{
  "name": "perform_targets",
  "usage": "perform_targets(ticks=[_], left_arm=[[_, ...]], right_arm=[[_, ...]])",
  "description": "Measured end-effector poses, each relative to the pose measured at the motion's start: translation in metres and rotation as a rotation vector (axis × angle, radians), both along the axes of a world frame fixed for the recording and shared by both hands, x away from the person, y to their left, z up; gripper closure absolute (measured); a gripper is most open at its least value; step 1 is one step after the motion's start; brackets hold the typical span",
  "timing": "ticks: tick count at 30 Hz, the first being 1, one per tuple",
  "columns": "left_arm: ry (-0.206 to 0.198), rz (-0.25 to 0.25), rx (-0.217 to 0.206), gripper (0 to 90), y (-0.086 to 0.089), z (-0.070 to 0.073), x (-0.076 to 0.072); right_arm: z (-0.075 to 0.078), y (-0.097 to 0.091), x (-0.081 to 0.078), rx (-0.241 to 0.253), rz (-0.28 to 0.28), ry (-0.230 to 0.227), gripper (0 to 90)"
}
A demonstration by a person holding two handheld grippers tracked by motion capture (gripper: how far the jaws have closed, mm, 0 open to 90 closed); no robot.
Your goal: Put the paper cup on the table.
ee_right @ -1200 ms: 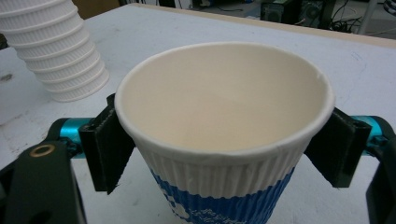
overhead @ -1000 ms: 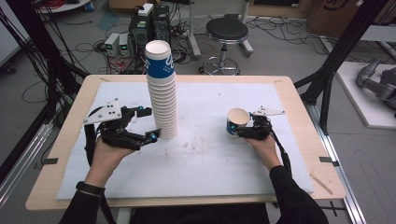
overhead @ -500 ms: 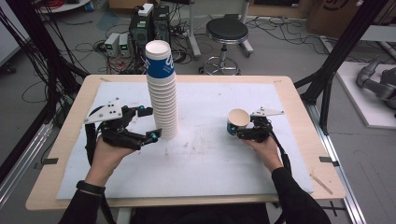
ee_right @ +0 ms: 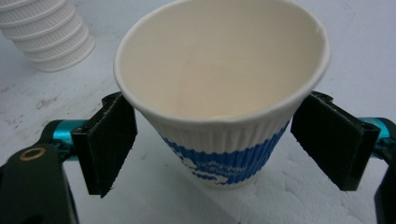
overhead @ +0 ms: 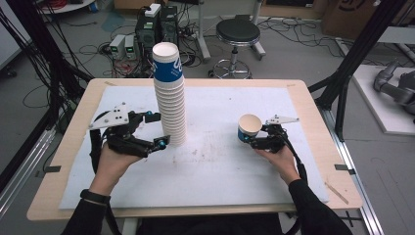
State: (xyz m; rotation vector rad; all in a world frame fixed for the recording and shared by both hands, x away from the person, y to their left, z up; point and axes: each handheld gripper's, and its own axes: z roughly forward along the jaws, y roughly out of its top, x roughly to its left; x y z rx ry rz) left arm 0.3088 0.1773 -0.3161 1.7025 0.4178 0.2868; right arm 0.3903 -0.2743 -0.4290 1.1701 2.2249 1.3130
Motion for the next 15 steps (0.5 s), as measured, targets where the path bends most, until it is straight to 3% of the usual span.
perform_targets(ticks=[7,15], left_arm=[[0.000,-0.004,0.003,17.4,-0.001,0.000,0.001],[0.002,0.005,-0.008,17.5,-0.001,0.001,0.003]], right_arm=[[0.002,-0.009,-0.009,-0.027,0.007,0.033,14.7],[0.012,-0.030,-0.025,0.009,0.041,-0.001,14.8]])
